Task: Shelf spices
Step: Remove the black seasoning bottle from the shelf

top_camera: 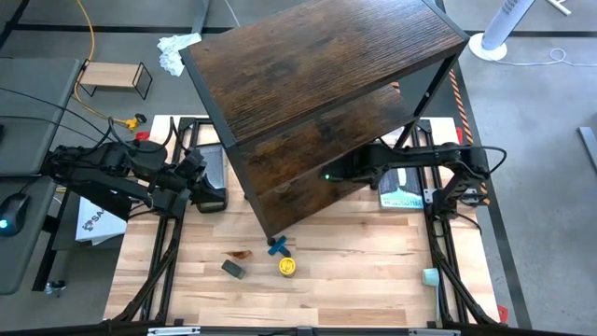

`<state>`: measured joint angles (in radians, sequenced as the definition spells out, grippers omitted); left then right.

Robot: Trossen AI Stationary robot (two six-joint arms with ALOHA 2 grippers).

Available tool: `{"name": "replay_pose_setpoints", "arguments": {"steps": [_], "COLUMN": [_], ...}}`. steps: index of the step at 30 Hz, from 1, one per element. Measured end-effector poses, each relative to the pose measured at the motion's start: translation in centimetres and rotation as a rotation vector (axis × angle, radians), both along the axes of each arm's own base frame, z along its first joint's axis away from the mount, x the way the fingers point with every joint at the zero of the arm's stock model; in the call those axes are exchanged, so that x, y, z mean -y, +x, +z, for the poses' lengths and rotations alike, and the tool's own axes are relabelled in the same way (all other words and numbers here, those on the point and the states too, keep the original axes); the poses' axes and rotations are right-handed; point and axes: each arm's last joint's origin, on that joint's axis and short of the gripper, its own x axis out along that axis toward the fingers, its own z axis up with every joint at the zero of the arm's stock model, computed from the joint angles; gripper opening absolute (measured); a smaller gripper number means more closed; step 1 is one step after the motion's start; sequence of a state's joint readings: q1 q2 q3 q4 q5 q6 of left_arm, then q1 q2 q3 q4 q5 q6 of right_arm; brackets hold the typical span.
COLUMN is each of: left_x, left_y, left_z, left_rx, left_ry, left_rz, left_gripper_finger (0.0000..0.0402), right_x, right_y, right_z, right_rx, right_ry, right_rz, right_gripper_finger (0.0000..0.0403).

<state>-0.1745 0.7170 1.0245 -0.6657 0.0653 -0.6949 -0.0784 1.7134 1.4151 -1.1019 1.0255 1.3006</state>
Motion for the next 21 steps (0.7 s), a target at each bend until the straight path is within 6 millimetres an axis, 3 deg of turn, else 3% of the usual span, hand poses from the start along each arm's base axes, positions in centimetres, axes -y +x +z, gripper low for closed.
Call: {"name": "replay_pose_setpoints", "arguments": {"steps": [6, 15, 21], "left_x": [0.0, 0.0, 0.0], "left_y": [0.0, 0.0, 0.0], "left_z": [0.0, 0.0, 0.0], "left_rx": [-0.001, 0.003, 0.003], "left_ry": [0.0, 0.015, 0.025], "left_rz": [0.0, -0.006, -0.009], "left_gripper_finger": [0.0, 0.0, 0.0], "right_x": [1.9, 2.1, 4.1], "right_y": [-0.3, -0.5, -1.0], "right_z": [-0.1, -0.3, -0.5], "right_rx": [-0.01, -0.091, -0.063], "right_ry": [0.046, 0.099, 0.183], "right_rz": [-0.039, 0.002, -0.057], "right_gripper_finger": [0.0312, 0.0312, 0.0312]}}
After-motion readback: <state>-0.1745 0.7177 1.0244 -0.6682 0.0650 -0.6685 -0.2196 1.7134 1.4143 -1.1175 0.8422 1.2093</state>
